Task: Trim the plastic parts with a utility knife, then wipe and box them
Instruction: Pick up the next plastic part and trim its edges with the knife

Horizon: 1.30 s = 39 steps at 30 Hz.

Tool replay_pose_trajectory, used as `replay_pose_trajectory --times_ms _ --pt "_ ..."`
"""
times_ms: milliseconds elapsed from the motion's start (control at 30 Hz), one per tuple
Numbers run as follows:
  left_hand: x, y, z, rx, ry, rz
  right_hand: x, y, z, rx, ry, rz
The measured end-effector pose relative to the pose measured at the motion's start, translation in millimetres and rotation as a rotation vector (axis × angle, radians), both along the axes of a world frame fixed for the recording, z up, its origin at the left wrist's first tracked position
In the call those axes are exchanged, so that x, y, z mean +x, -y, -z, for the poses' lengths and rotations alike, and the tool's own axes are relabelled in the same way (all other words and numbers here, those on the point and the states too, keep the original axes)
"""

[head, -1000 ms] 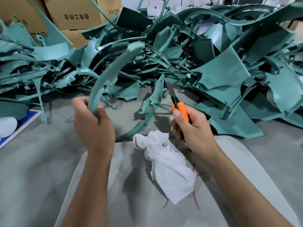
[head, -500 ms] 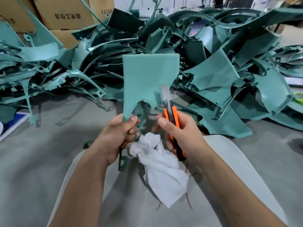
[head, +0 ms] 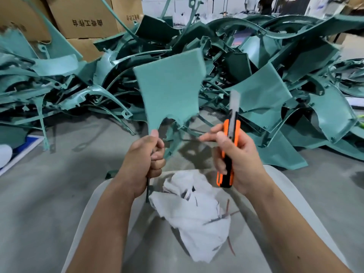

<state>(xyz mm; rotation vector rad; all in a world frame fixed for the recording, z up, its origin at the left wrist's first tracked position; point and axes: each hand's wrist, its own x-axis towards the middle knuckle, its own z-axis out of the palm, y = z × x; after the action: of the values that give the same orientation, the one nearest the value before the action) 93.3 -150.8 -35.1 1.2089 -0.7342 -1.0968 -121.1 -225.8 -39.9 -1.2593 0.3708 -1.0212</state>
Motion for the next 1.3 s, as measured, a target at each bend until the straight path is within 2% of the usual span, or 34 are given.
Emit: replay_pose_trajectory --times_ms 33,67,133,167,300,333,400,500,567,633,667,700,800,867,967,1033,1100,1167,1233,1300 --pt "-5.0 -0.8 -1.3 -0.045 0.110 -0.010 0.4 1.3 -0.9 0.063 0.066 0.024" --pt "-9.9 -1.5 -1.7 -0.110 0.300 -0.060 1.0 1.3 -2.0 0.145 0.137 -0.012" --pt "-17.6 -2.9 -2.5 -0.279 0.807 -0.206 1.3 0.2 -4.0 0.308 0.264 -0.189" --pt "-20.4 -4.4 -3.0 -0.356 0.973 -0.250 -0.7 -1.2 -4.6 0.363 0.298 -0.272" --pt "-21.4 -13.4 -12.5 -0.542 1.250 -0.341 -15.9 2.8 -6.9 0.527 0.481 -0.569" --pt "-18.4 -12.9 -14.2 -0.567 1.333 -0.392 -19.7 2.8 -8.6 0.565 0.483 -0.568" --pt "-14.5 -11.7 -17.2 -0.623 1.434 -0.509 -25.6 4.8 -9.5 0.517 0.345 -0.445" --pt "-14.9 -9.7 -15.9 -0.653 1.396 -0.675 -33.4 4.9 -12.4 0.376 0.188 -0.284" --pt "-8.3 -5.8 -19.4 -0.466 1.260 -0.782 -37.2 5.4 -14.3 0.268 0.091 -0.308" --pt "2.0 -0.7 -41.2 -0.294 0.736 -0.762 -34.0 3.6 -13.3 0.171 0.032 -0.305" --pt "6.3 1.6 -45.7 -0.284 0.546 -0.719 -29.5 1.6 -13.1 0.114 -0.007 -0.260" --pt "5.3 1.9 -47.5 -0.294 0.502 -0.706 -22.8 -1.6 -13.2 0.061 -0.053 -0.194" --pt "-14.3 -8.9 -30.0 -0.397 0.612 -0.791 -4.2 -4.7 -8.5 -0.011 -0.108 0.064" --pt "-16.1 -6.0 -16.2 -0.437 0.433 -0.787 3.2 -2.8 -8.3 0.041 -0.104 0.243" --pt "-18.0 -1.0 -10.7 -0.378 0.172 -0.540 11.0 2.3 -4.2 0.048 -0.132 0.398" --pt "-25.9 3.5 -7.3 -0.309 0.273 -0.353 14.7 4.4 -1.2 -0.019 -0.162 0.474" --pt "-32.7 3.3 -1.7 -0.292 0.394 -0.251 16.6 5.1 0.7 -0.068 -0.180 0.504" --pt "-31.6 6.1 3.6 -0.297 0.398 -0.240 15.0 6.6 0.8 -0.051 -0.164 0.466" --pt "-30.1 4.8 3.8 -0.306 0.293 -0.202 10.8 6.8 -1.1 0.052 -0.126 0.404" --pt "-26.5 2.2 2.8 -0.304 0.151 -0.162 3.8 6.4 -1.9 0.048 -0.156 0.393"
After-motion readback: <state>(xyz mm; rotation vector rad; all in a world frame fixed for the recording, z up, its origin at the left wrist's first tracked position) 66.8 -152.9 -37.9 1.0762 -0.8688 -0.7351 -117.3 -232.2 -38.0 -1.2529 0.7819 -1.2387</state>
